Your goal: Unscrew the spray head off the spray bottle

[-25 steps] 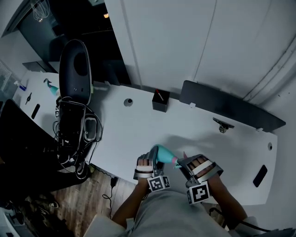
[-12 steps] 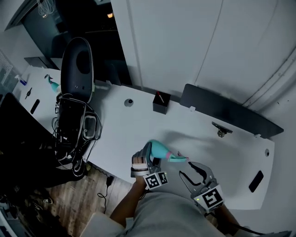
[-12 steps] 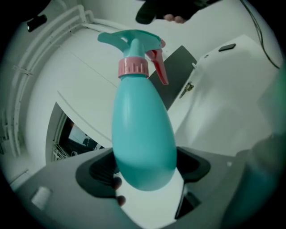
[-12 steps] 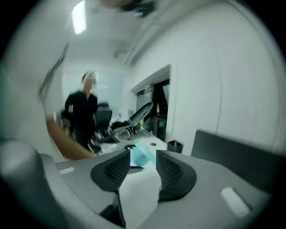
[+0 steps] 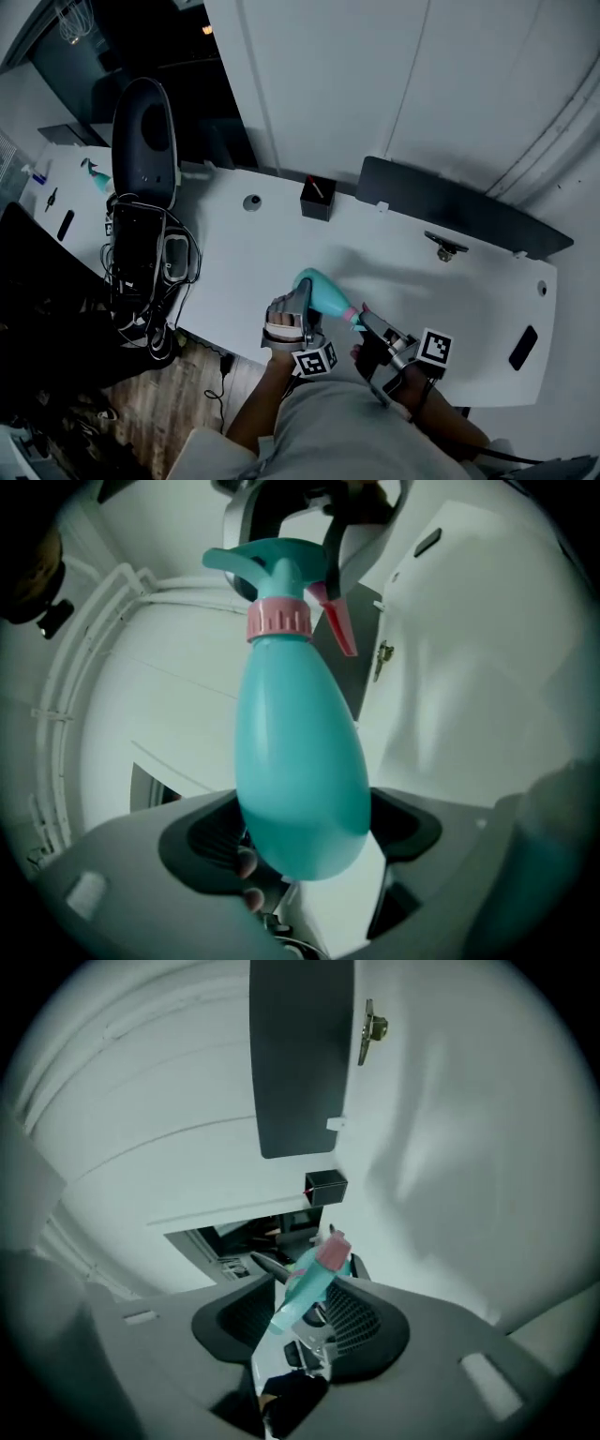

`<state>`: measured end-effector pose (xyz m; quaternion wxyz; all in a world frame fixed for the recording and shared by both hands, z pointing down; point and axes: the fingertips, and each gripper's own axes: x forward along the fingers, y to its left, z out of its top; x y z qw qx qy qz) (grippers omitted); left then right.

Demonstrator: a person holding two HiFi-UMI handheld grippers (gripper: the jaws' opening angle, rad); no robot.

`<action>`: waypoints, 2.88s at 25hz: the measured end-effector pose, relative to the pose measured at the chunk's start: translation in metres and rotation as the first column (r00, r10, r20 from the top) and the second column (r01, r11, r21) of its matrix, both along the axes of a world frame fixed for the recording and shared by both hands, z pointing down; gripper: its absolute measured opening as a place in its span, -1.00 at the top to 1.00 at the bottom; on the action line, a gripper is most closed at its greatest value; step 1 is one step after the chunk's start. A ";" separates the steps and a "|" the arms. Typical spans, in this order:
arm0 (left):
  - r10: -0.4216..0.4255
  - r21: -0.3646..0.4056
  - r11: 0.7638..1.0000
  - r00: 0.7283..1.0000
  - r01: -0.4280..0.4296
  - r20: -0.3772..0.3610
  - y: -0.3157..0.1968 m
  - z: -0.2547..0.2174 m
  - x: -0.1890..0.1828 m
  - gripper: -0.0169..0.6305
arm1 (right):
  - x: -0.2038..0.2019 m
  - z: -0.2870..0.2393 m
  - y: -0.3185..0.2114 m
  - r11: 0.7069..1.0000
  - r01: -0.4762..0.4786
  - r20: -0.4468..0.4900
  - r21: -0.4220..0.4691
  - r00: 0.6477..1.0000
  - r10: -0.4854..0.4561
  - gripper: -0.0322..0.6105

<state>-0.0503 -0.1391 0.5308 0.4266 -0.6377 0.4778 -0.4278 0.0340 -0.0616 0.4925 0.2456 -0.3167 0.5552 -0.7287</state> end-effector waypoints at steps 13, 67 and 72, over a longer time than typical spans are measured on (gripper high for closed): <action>-0.062 -0.187 0.980 0.998 0.060 -0.005 0.007 0.040 -0.006 -0.30 | -0.025 0.004 -0.004 0.662 0.719 -0.881 0.210 0.433 -0.190 0.61; -0.335 -0.596 0.700 0.556 -0.394 -0.761 0.092 0.039 0.023 -0.30 | 0.045 0.045 0.043 0.859 0.456 -0.969 0.232 0.032 0.245 0.61; -0.332 -0.585 0.720 0.554 -0.373 -0.763 0.135 0.028 0.039 -0.30 | 0.054 0.036 0.089 0.844 0.462 -0.960 0.272 0.066 0.273 0.61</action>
